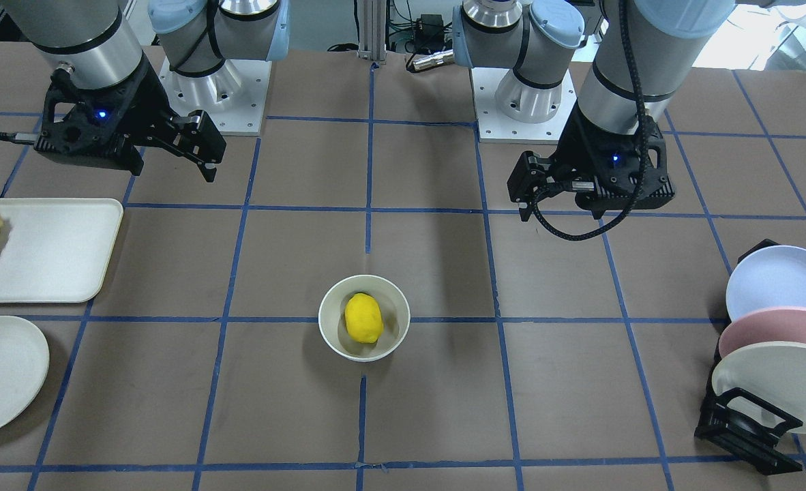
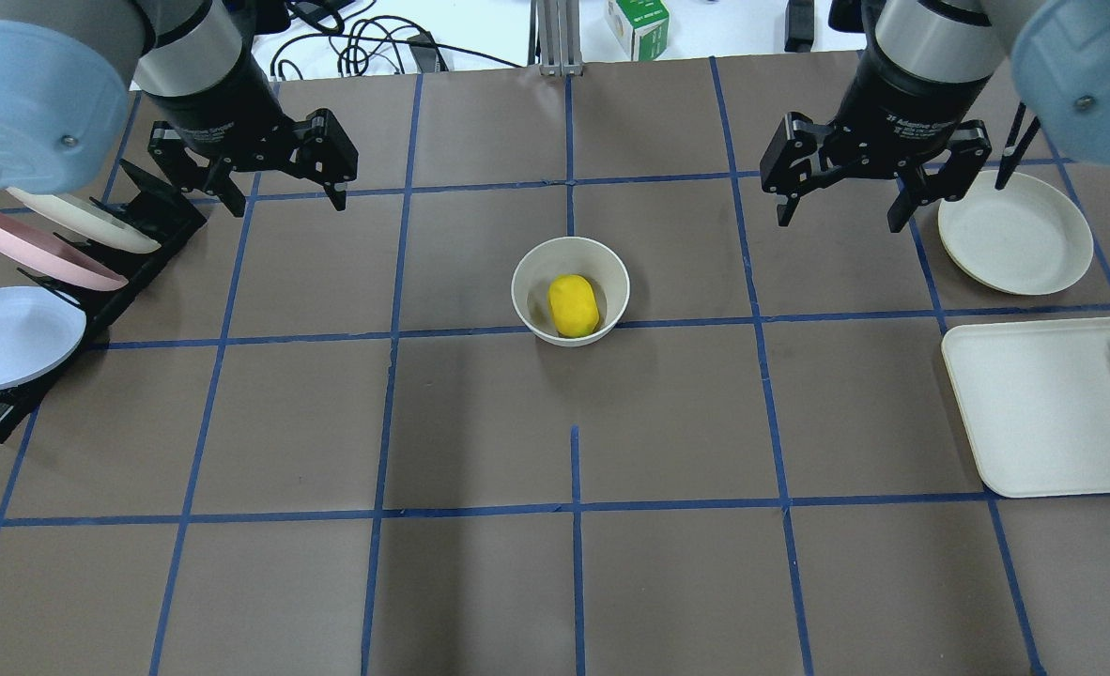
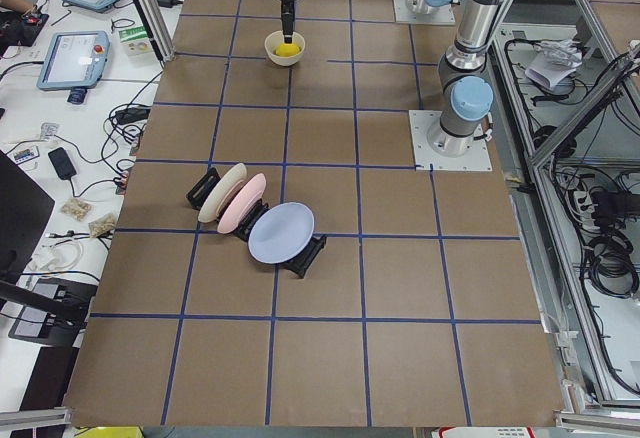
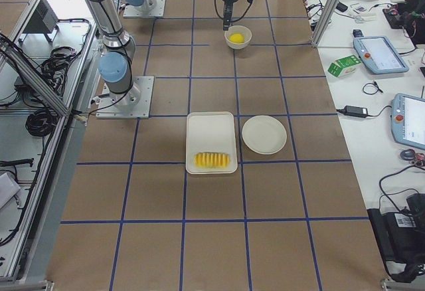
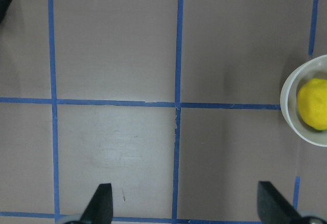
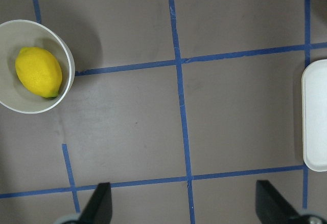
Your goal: Place bowl and put lemon in it
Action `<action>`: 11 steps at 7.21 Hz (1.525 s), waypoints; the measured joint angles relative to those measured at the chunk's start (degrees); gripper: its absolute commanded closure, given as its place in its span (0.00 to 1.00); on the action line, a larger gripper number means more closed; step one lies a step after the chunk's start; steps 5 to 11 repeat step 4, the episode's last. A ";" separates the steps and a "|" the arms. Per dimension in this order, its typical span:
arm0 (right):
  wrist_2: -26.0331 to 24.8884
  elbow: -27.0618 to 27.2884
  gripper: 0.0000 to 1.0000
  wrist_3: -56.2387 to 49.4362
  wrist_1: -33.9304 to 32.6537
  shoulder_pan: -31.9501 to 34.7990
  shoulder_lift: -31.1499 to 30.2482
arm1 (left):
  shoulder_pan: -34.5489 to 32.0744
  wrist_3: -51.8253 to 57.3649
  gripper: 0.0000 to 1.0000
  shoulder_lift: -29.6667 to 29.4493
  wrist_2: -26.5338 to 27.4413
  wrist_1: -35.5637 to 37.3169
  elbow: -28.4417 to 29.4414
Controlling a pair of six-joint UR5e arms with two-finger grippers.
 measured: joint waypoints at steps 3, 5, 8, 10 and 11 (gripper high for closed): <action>-0.77 0.10 0.00 0.29 -0.01 0.18 -0.10 | -0.02 -0.01 0.00 0.12 0.01 0.00 0.08; -0.80 0.14 0.00 0.55 -0.02 0.26 -0.12 | 0.01 -0.01 0.00 0.09 0.03 0.00 0.11; -0.80 0.14 0.00 0.55 -0.02 0.26 -0.12 | 0.01 -0.01 0.00 0.09 0.03 0.00 0.11; -0.80 0.14 0.00 0.55 -0.02 0.26 -0.12 | 0.01 -0.01 0.00 0.09 0.03 0.00 0.11; -0.80 0.14 0.00 0.55 -0.02 0.26 -0.12 | 0.01 -0.01 0.00 0.09 0.03 0.00 0.11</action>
